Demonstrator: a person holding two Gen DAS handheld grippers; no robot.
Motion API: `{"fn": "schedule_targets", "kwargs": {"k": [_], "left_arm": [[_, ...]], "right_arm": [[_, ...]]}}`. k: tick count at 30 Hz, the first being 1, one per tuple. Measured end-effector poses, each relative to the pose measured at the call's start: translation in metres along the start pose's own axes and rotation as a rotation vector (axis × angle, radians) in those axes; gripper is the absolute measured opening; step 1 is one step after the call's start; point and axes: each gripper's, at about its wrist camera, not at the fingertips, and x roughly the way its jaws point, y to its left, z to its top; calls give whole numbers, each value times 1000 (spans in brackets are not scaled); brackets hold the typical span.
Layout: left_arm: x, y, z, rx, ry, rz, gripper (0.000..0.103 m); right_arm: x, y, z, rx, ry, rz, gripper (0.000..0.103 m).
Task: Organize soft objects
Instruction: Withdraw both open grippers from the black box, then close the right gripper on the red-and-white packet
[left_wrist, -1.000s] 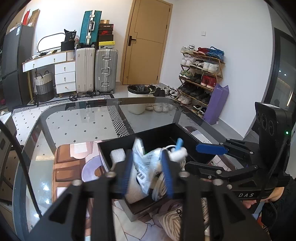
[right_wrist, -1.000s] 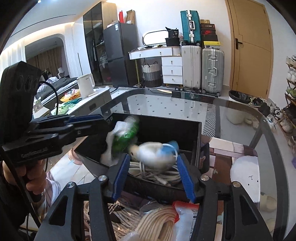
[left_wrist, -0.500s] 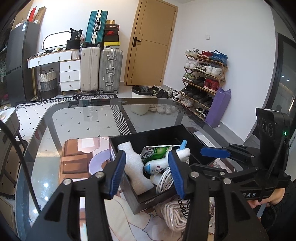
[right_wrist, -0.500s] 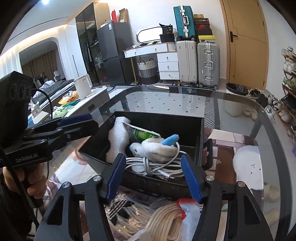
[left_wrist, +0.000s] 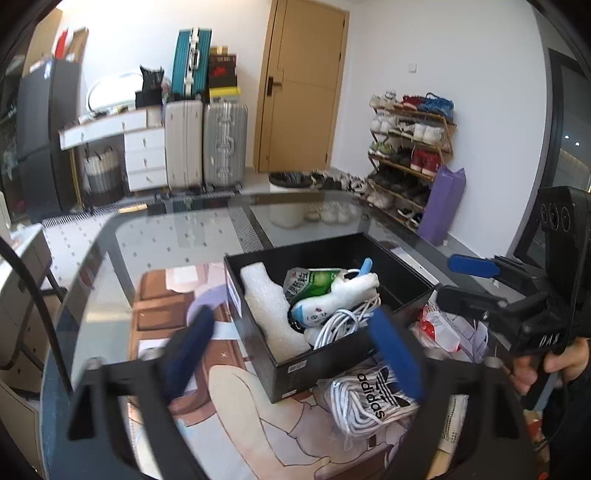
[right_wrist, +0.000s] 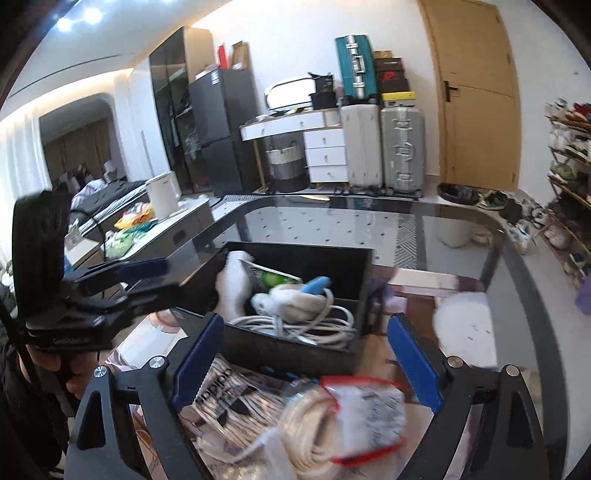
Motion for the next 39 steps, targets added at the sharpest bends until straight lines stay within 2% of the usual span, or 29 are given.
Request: {"fn": "schedule_targets", "kwargs": {"k": [2,5,9,15,21,30,39], "left_arm": [[-3,-2,-2,15,-7,5,96],[-5,-4,-7,20,2,11,98],[-7,-4,-13,18,10,22,103],[-12,-9,-18,24,11,37,103],[-10,-12,-33,22,48,41,103],[-2,-20,-45,34,90,35,103],[6,-25,-51,43,124,26,103]], "right_arm": [[-7,-9,-5,23,1,-15,93],[-13,-17,-14,44,18,-34,101],[-20,-24,-24,46,34,-53,102],[-25,-27,-34,44,42,-73,102],[-24,-34,-38,58,55,-102,102],[-7,-45,-47,114,121,-127,102],[10,-49,-54,160,171,-102,102]]}}
